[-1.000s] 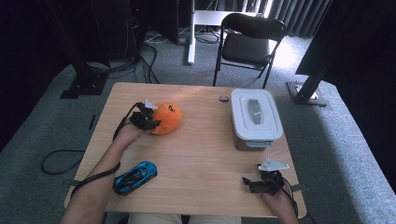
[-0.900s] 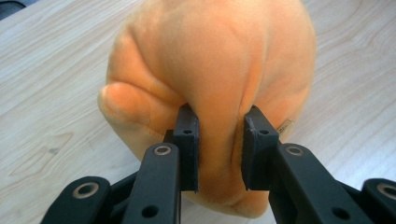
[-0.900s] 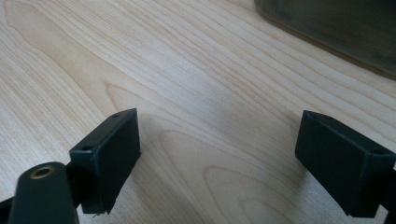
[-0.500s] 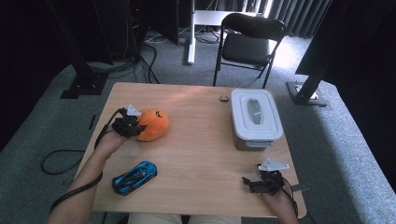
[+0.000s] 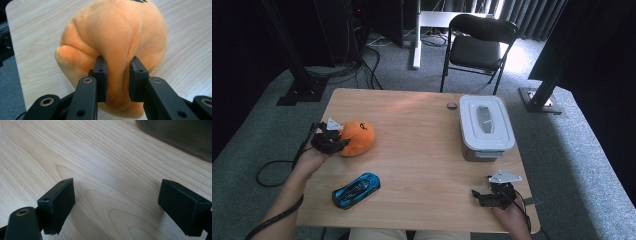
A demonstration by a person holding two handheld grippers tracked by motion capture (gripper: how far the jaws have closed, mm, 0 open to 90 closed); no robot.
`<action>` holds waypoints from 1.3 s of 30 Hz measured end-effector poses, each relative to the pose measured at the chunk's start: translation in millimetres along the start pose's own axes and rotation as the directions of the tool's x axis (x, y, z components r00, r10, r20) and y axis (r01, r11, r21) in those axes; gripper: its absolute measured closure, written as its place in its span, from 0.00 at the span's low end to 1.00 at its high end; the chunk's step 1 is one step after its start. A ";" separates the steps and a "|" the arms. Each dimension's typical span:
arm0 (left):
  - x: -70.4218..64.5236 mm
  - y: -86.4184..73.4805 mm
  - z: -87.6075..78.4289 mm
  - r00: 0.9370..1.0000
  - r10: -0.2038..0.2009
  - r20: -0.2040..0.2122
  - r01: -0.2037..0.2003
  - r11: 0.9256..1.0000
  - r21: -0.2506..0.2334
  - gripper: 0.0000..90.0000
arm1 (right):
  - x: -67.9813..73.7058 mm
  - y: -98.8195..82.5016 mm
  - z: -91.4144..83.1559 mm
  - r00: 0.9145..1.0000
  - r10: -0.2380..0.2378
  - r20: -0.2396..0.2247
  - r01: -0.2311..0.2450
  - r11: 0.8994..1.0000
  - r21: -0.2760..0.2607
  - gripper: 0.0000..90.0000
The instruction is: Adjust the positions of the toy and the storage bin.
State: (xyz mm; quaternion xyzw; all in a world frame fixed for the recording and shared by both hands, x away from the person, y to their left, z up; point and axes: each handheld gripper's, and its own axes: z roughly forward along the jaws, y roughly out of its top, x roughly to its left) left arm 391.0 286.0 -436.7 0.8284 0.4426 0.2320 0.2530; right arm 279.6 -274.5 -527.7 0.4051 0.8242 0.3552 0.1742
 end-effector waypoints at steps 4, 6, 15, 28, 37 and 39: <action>2.8 -6.6 5.4 0.999 -0.003 0.033 0.003 1.000 0.006 0.80 | 0.0 0.0 0.0 1.000 0.000 0.000 0.000 1.000 0.000 0.15; 4.9 -7.7 4.4 0.998 -0.014 0.056 0.013 1.000 0.013 0.72 | -0.1 0.0 0.1 1.000 0.001 0.001 -0.001 1.000 0.000 0.15; 5.3 -12.8 -5.0 0.992 -0.029 0.126 0.027 1.000 0.014 0.26 | -0.5 2.0 2.0 1.000 0.013 0.009 -0.013 1.000 0.006 0.13; -33.7 7.5 -16.5 0.979 0.015 0.203 0.004 0.996 -0.091 0.00 | -8.8 -4.4 -21.2 0.997 0.034 0.074 -0.028 0.997 -0.076 0.14; -79.5 35.7 -2.4 0.953 0.105 0.284 -0.053 0.981 -0.186 0.02 | -27.9 -7.1 -34.1 0.978 0.079 0.195 -0.052 0.989 -0.140 0.14; -93.4 43.1 5.2 0.947 0.129 0.296 -0.077 0.981 -0.179 0.02 | -35.2 -7.8 -33.8 0.972 0.095 0.216 -0.063 0.987 -0.149 0.14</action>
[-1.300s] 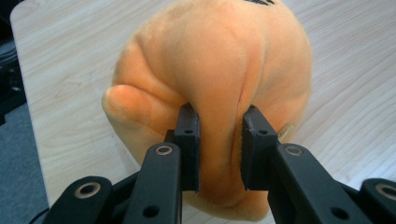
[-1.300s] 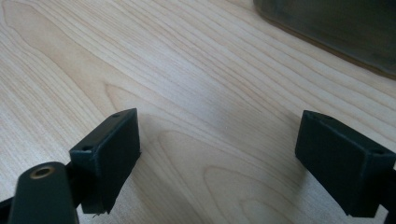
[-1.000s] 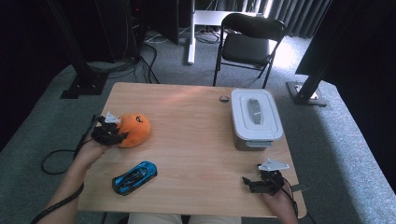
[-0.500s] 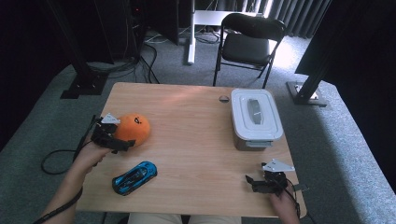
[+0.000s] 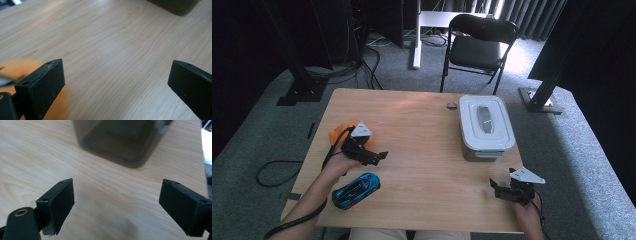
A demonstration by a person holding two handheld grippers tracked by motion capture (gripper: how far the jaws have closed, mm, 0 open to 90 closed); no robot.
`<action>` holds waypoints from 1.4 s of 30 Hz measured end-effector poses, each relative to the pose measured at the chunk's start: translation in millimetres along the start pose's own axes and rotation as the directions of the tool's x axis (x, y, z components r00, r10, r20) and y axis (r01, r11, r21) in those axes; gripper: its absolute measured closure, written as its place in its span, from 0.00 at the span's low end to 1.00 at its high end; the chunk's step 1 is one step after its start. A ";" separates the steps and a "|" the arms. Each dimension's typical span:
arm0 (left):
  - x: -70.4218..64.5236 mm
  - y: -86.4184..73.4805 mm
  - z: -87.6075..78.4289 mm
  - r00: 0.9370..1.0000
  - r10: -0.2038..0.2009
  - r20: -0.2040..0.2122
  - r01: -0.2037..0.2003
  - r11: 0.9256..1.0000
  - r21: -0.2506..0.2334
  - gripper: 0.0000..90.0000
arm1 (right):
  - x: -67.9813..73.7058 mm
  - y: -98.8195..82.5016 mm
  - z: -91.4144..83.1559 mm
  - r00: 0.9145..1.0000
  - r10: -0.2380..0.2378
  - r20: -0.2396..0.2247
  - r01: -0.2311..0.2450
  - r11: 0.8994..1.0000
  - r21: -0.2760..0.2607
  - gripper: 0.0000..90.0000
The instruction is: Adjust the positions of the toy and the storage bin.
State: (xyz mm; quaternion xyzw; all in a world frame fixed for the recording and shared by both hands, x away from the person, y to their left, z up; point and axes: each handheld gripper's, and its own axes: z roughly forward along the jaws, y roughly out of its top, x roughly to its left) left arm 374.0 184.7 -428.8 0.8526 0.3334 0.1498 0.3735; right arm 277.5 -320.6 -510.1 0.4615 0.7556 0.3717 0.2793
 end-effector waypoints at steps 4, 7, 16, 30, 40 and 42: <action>-9.4 7.0 14.9 1.000 0.015 0.009 -0.015 1.000 0.006 0.02 | -8.8 -0.8 3.0 0.999 0.025 0.020 -0.025 1.000 -0.007 0.14; -14.8 14.5 33.6 0.999 -0.006 0.039 0.006 1.000 -0.006 0.02 | -19.0 -2.0 4.8 0.997 0.074 0.022 -0.074 0.997 -0.032 0.14; -28.9 32.9 72.5 0.993 0.003 0.116 -0.002 1.000 -0.016 0.02 | -41.1 2.5 11.9 0.993 0.099 0.057 -0.098 0.995 -0.024 0.14; -46.3 57.9 129.5 0.996 -0.002 0.094 0.005 1.000 -0.030 0.02 | -72.7 9.2 28.3 0.978 0.186 0.096 -0.180 0.981 -0.070 0.14; -52.6 74.6 166.0 0.996 -0.025 0.088 0.028 0.999 -0.037 0.02 | -88.3 26.7 38.6 0.966 0.221 0.134 -0.210 0.973 -0.092 0.15; -55.0 81.9 177.9 0.995 -0.040 0.089 0.044 0.998 -0.035 0.02 | -90.3 29.4 42.4 0.962 0.237 0.136 -0.224 0.969 -0.104 0.15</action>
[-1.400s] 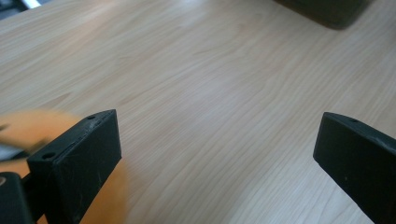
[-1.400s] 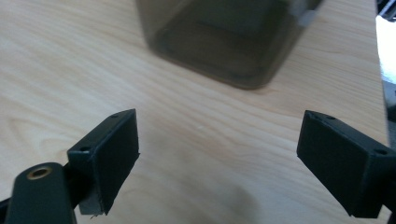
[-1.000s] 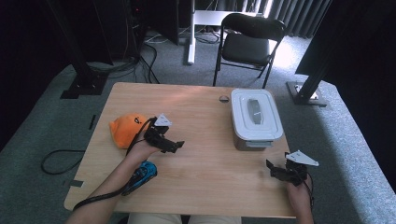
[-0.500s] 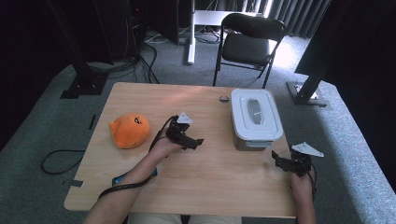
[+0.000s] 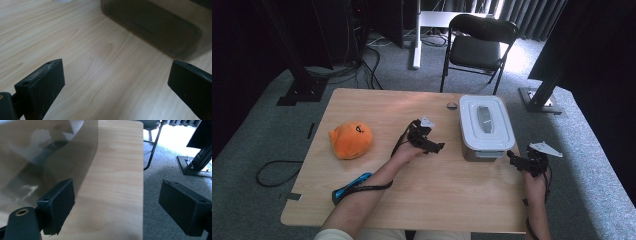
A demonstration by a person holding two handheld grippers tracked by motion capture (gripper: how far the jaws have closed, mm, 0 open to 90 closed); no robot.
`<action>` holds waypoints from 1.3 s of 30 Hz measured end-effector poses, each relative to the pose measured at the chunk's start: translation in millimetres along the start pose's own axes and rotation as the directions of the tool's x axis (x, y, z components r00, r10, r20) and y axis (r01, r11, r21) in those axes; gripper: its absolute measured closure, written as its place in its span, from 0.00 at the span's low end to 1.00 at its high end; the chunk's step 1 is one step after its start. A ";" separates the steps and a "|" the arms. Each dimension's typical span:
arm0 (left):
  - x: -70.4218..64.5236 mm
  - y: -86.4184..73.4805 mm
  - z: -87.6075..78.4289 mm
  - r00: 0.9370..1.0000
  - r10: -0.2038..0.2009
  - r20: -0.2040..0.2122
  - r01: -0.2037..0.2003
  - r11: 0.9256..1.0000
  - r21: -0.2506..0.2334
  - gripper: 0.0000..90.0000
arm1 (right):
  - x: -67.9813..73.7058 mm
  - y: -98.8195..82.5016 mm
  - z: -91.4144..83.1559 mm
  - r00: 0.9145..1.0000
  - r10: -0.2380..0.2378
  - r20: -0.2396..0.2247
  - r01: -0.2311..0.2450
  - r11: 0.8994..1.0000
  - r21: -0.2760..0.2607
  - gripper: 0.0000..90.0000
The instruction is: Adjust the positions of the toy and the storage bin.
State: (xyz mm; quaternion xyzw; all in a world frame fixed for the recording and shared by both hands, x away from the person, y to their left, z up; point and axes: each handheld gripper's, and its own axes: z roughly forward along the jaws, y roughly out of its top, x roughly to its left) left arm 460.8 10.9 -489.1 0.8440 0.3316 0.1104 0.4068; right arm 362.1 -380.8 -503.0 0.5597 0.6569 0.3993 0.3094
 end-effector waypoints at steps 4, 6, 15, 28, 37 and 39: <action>-3.9 8.1 15.9 1.000 0.011 0.006 -0.011 1.000 0.028 0.02 | -1.2 1.3 13.7 0.999 0.037 0.012 -0.037 0.999 0.006 0.15; -5.3 11.1 22.8 1.000 0.017 -0.009 -0.017 0.999 0.031 0.02 | -2.1 1.9 20.8 0.999 0.049 0.018 -0.049 0.999 0.016 0.15; 3.5 20.0 43.0 0.999 -0.008 -0.032 0.010 0.997 0.071 0.02 | -9.0 9.5 40.9 0.997 0.068 0.035 -0.069 0.997 0.039 0.15; -7.7 41.0 45.5 1.000 0.003 -0.030 -0.001 0.999 0.052 0.02 | -4.2 20.9 53.1 0.998 0.057 -0.017 -0.056 0.997 0.054 0.17; -8.7 39.5 38.9 0.998 0.046 -0.049 -0.043 0.996 0.072 0.02 | 6.7 20.7 53.5 0.996 0.037 -0.077 -0.034 0.998 0.049 0.22; -8.0 38.7 37.0 0.997 0.058 -0.051 -0.054 0.996 0.071 0.02 | 10.0 21.2 53.3 0.997 0.023 -0.079 -0.019 0.999 0.045 0.22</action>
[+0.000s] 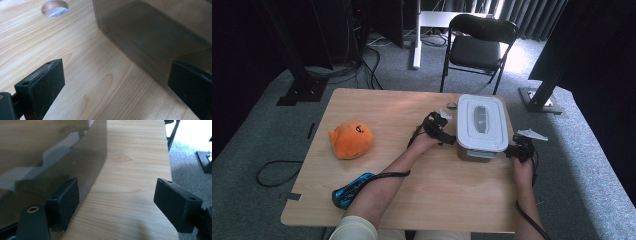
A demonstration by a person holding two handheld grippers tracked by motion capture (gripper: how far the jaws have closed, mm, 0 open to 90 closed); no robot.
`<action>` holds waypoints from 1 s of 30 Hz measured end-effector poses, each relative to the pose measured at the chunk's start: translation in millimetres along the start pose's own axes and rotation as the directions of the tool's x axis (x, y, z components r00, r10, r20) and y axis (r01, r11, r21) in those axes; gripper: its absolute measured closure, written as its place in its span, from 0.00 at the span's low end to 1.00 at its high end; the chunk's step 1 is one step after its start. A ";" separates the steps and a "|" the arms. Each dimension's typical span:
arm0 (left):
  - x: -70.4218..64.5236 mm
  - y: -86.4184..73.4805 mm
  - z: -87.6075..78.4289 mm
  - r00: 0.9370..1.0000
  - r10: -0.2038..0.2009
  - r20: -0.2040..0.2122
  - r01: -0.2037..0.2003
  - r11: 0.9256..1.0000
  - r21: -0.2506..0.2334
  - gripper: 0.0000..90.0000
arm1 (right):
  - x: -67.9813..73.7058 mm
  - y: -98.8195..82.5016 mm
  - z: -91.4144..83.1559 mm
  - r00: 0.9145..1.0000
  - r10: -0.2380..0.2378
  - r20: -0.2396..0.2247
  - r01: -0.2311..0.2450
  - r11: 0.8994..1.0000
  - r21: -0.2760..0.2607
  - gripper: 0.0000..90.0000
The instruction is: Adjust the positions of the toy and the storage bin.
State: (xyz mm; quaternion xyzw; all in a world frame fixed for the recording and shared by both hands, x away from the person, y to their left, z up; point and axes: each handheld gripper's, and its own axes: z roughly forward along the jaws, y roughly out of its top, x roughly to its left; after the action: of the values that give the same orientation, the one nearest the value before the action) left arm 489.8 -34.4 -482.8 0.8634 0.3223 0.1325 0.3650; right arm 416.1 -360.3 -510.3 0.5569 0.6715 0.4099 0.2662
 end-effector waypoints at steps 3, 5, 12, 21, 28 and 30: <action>0.8 -1.2 -3.1 1.000 0.008 -0.007 -0.008 1.000 0.006 0.02 | 3.9 0.2 0.4 1.000 -0.016 -0.006 0.016 1.000 -0.004 0.24; 0.7 -2.1 -5.0 1.000 0.015 -0.014 -0.015 1.000 0.010 0.02 | 6.4 0.6 0.8 1.000 -0.012 -0.014 0.012 1.000 -0.006 0.25; 5.6 -11.2 -17.8 0.999 0.020 -0.035 -0.019 1.000 0.020 0.02 | 17.6 -0.1 6.0 0.999 -0.004 -0.051 0.003 1.000 -0.015 0.26; 14.0 -26.5 -35.7 0.999 0.016 -0.047 -0.014 1.000 0.023 0.02 | 37.7 3.4 11.5 0.996 -0.032 -0.089 0.030 0.999 -0.013 0.27; 21.2 -39.6 -49.8 0.998 0.013 -0.066 -0.011 0.999 0.034 0.02 | 55.8 7.3 13.2 0.991 -0.055 -0.120 0.053 0.998 -0.019 0.27; 21.4 -42.9 -53.7 0.997 0.015 -0.073 -0.013 0.999 0.036 0.02 | 61.2 9.3 11.3 0.990 -0.060 -0.132 0.057 0.998 -0.026 0.27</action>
State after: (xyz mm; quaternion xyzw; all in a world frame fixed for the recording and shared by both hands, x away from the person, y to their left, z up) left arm 461.4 31.4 -476.2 0.8665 0.3317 0.1607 0.3367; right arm 415.7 -297.8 -502.2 0.5058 0.6991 0.4453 0.2390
